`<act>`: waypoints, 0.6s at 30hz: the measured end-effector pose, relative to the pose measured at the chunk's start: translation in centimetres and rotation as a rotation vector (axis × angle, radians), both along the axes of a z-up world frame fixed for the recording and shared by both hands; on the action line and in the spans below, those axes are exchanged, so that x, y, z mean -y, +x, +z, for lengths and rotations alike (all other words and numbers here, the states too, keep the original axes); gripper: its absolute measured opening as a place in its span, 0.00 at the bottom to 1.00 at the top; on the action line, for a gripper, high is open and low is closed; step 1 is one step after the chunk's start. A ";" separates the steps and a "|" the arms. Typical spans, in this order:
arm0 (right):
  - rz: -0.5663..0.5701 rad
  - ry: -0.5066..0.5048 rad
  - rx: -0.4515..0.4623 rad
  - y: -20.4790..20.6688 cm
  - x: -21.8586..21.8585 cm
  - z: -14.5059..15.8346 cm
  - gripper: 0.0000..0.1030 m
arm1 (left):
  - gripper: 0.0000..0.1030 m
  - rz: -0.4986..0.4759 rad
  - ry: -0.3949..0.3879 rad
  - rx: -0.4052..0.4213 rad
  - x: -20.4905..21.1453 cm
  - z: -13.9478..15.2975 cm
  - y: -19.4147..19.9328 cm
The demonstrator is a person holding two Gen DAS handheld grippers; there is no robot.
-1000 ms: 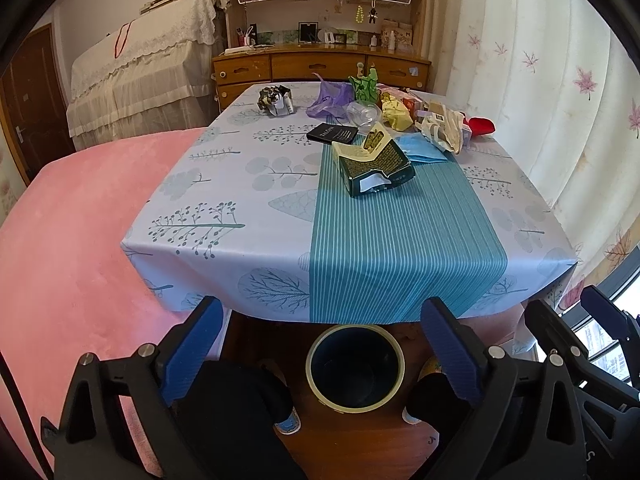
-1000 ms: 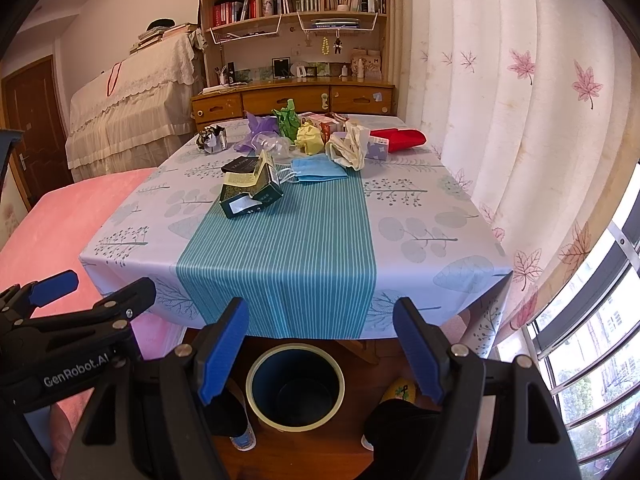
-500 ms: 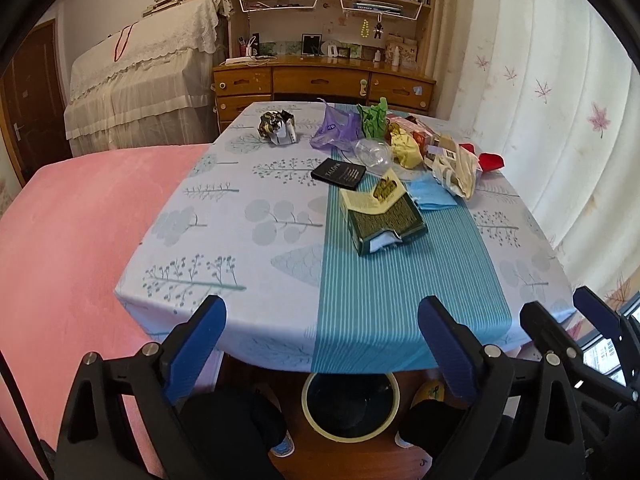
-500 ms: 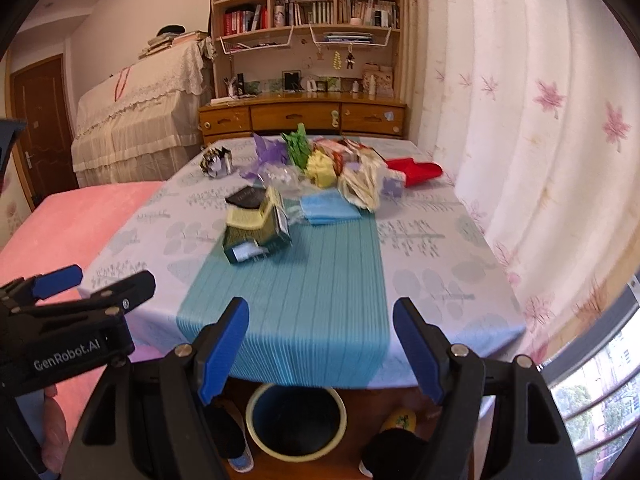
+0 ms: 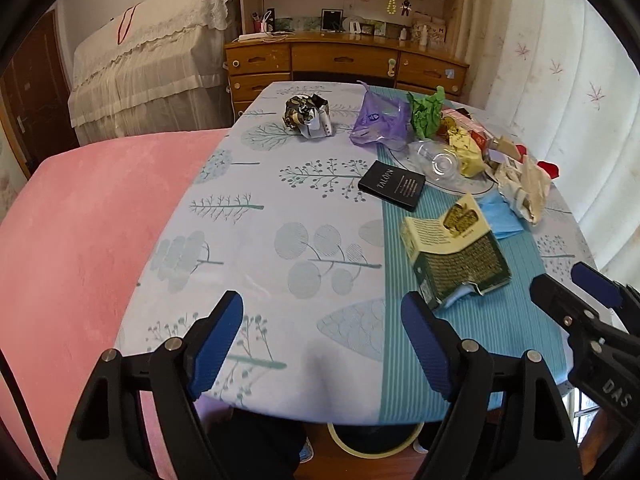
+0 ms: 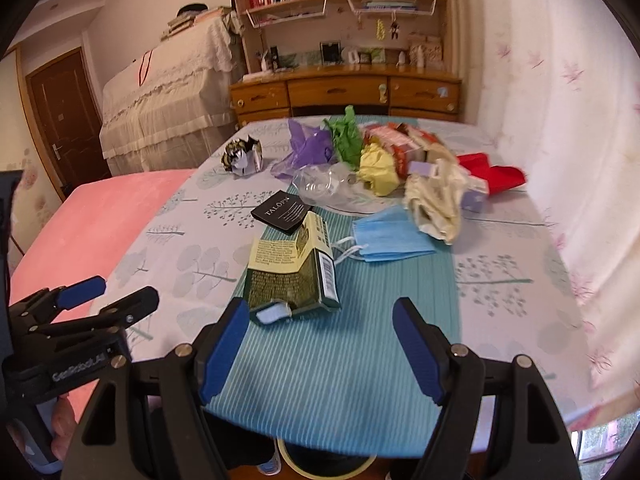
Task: Collect trash
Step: 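Grasp the green-and-cream box with the right gripper while the left gripper reaches toward the blue mask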
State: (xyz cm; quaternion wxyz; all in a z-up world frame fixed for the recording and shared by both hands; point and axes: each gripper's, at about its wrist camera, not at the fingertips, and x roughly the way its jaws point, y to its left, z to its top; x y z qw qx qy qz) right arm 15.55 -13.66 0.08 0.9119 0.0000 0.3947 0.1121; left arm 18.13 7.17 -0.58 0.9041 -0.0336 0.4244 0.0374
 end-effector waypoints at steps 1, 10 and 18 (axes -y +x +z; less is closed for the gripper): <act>0.000 0.004 -0.017 0.6 0.0 -0.5 0.70 | 0.78 -0.004 -0.009 -0.001 -0.2 -0.2 0.6; 0.031 0.117 -0.216 6.5 0.0 -5.6 0.58 | 0.78 -0.050 -0.035 0.009 -0.9 -1.8 4.1; 0.077 0.234 -0.258 7.5 0.1 -6.7 0.33 | 0.77 -0.120 -0.074 -0.002 -0.2 -2.3 5.5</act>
